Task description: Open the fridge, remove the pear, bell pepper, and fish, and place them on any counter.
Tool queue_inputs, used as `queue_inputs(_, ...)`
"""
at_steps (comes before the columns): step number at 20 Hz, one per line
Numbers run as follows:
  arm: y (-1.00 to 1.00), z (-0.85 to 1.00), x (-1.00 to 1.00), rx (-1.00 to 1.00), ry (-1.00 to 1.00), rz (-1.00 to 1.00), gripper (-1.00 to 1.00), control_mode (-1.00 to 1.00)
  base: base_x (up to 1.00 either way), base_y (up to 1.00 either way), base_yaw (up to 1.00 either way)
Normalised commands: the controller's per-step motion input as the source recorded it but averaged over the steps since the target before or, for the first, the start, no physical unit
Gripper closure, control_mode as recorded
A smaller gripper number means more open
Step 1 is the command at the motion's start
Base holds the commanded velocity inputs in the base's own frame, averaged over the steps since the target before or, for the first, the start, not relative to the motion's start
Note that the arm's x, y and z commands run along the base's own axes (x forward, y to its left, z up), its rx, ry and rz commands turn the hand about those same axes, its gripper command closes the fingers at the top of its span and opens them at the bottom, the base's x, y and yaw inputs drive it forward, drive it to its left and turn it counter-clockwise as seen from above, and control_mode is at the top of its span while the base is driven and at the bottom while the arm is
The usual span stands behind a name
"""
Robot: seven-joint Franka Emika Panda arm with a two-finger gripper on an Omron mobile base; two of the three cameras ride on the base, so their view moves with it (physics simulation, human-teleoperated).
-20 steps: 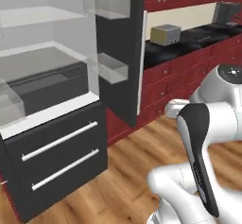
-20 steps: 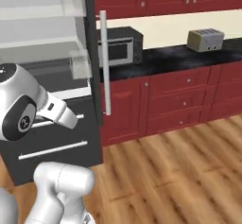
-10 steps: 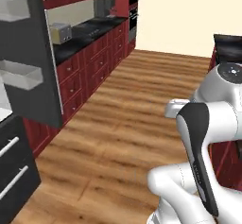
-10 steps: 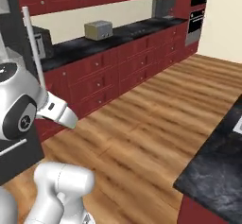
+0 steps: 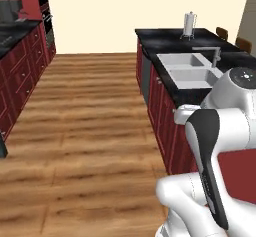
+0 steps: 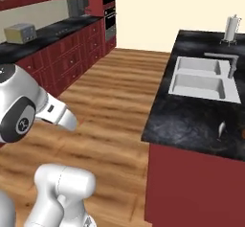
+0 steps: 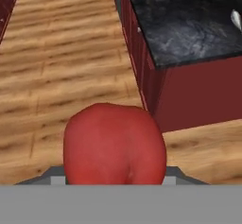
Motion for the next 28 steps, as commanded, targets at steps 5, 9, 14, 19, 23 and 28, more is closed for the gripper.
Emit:
queue_inputs(5, 0.0, 0.0, 0.0, 0.0, 0.0, 0.0, 1.0, 1.0, 0.54, -0.81, -0.35)
queue_inputs(9, 0.0, 0.0, 0.0, 0.0, 0.0, 0.0, 1.0, 1.0, 0.47, -1.0, -0.2)
queue_inputs(14, 0.0, 0.0, 0.0, 0.0, 0.0, 0.0, 1.0, 1.0, 0.33, -0.75, -0.21)
queue_inputs(19, 0.0, 0.0, 0.0, 0.0, 0.0, 0.0, 1.0, 1.0, 0.59, -0.01, -0.09)
queue_inputs(23, 0.0, 0.0, 0.0, 0.0, 0.0, 0.0, 1.0, 1.0, 0.94, 0.0, 0.0)
queue_inputs(28, 0.0, 0.0, 0.0, 0.0, 0.0, 0.0, 1.0, 1.0, 0.49, 0.0, 0.0)
